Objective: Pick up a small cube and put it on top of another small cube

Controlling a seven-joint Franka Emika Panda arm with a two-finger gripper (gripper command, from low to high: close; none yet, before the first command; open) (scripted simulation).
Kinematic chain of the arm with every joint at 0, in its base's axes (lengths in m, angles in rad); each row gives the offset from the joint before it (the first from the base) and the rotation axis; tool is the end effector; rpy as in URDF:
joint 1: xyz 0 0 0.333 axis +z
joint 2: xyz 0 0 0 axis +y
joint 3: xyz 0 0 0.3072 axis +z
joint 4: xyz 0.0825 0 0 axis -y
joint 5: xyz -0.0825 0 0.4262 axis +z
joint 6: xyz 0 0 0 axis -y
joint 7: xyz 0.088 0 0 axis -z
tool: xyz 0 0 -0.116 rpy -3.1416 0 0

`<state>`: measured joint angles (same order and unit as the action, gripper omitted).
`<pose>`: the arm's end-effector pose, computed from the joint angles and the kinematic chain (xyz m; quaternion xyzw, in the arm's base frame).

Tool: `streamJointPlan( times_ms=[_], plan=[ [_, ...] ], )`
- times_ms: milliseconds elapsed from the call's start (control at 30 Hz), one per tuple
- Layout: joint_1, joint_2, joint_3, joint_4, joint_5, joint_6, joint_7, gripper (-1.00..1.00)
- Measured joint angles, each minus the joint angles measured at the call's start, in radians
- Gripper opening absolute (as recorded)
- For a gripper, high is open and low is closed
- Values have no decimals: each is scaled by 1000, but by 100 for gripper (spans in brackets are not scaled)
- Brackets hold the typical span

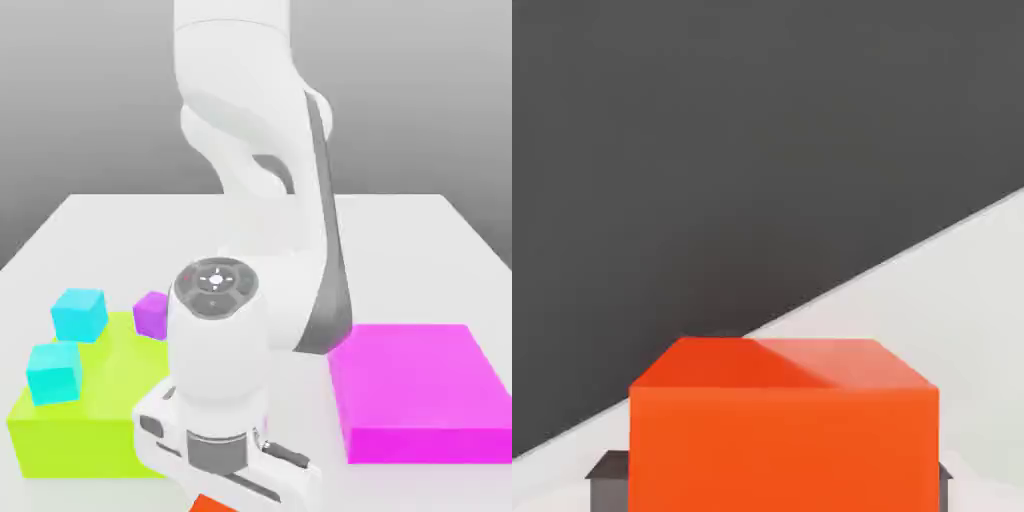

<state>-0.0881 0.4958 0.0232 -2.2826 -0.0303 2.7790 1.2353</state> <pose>0.5344 -0.0322 0.0790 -0.8037 0.5951 -0.0003 0.0004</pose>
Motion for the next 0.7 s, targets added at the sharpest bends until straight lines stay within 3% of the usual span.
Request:
streamJointPlan(
  times_ms=[233,600,700],
  plan=[
    [-30,-204,-16,-44,10,-161,-8,-100],
    [-287,-601,-173,-152,5,-448,-20,-100],
    [-295,-567,-183,-188,19,-378,-32,-100]
  ],
)
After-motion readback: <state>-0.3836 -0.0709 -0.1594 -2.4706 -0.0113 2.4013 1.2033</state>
